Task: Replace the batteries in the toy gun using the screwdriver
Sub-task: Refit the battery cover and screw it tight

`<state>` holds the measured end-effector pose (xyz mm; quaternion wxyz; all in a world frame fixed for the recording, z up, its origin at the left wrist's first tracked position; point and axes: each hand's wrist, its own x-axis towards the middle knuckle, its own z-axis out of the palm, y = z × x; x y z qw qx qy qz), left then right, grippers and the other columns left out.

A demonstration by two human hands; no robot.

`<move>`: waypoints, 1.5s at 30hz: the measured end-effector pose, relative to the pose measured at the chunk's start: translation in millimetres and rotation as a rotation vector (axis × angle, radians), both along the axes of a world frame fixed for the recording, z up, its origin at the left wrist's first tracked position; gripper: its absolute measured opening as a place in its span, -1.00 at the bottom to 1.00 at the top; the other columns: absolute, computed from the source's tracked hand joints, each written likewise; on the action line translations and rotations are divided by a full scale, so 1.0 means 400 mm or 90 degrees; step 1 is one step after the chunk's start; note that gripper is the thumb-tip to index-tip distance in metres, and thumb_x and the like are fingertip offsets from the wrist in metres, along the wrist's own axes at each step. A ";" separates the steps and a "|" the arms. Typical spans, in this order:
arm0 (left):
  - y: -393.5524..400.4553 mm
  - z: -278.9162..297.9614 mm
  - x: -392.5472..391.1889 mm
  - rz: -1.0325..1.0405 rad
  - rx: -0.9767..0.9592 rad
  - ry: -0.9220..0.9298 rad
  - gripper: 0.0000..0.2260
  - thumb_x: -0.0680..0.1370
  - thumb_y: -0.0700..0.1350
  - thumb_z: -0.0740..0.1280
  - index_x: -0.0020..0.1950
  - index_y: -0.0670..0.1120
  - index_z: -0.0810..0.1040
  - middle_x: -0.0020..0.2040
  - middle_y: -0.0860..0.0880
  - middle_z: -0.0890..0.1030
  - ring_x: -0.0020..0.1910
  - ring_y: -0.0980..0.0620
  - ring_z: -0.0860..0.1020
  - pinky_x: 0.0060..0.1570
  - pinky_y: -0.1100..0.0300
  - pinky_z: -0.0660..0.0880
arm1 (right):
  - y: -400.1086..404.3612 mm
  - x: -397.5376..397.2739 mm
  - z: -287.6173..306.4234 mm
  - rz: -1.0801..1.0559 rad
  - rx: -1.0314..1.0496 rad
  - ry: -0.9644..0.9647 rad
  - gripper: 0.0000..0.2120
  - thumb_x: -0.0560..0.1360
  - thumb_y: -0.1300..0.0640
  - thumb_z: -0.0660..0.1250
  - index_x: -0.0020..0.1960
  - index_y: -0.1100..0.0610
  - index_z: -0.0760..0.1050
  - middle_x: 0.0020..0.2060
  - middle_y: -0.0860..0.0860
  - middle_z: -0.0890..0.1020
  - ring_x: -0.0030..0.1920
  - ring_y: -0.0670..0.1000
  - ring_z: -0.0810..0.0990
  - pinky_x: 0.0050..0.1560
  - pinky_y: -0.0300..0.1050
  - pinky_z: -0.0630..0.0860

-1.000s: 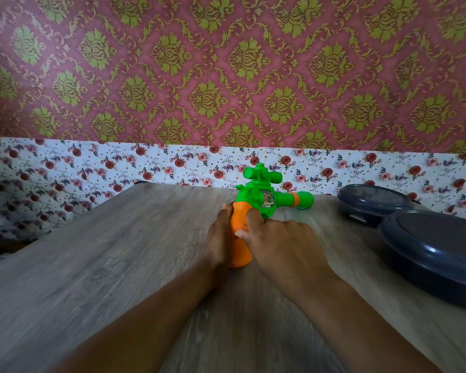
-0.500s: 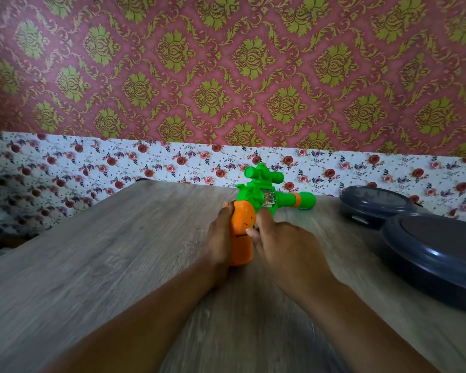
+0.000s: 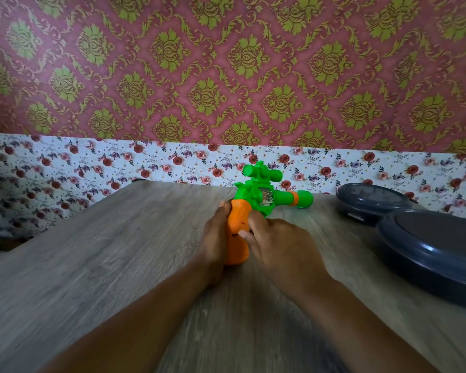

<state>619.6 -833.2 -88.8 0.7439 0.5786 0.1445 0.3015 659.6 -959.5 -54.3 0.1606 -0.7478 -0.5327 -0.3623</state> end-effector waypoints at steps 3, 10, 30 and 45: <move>-0.001 0.000 0.000 0.026 -0.018 0.008 -0.65 0.59 0.20 0.04 0.01 0.07 0.55 0.00 -0.10 0.65 0.08 -0.13 0.60 0.18 -0.07 0.47 | -0.002 0.008 0.001 -0.058 0.000 0.035 -0.65 0.46 -0.11 0.05 -0.27 0.09 0.45 -0.60 -0.02 0.47 -0.58 -0.01 0.46 -0.56 -0.28 -0.09; 0.000 -0.007 0.002 0.021 -0.004 0.014 -0.59 0.56 0.24 0.07 -0.10 0.15 0.67 0.06 -0.09 0.67 0.14 -0.10 0.59 0.30 -0.17 0.39 | -0.018 0.002 0.027 0.157 -0.023 0.170 -0.87 0.59 0.08 0.11 0.08 0.12 0.32 -0.05 0.06 0.53 -0.01 0.09 0.47 -0.18 -0.09 0.25; -0.013 0.007 -0.007 0.055 0.049 0.044 -0.62 0.46 0.37 0.09 -0.03 0.26 0.62 0.08 -0.09 0.66 0.11 -0.14 0.60 0.22 -0.24 0.45 | -0.012 0.025 0.011 0.033 -0.023 0.169 -0.65 0.60 -0.12 -0.05 0.12 0.08 0.38 -0.08 0.05 0.61 -0.04 0.09 0.56 -0.24 -0.09 0.32; -0.001 -0.003 0.006 0.059 0.088 0.040 -0.59 0.41 0.38 0.14 0.16 0.31 0.54 0.14 -0.04 0.63 0.13 -0.10 0.59 0.17 -0.25 0.47 | -0.024 -0.002 0.038 0.067 -0.064 0.234 -0.81 0.60 -0.04 0.06 0.07 0.07 0.25 0.03 0.03 0.52 -0.11 0.06 0.51 -0.24 -0.12 0.24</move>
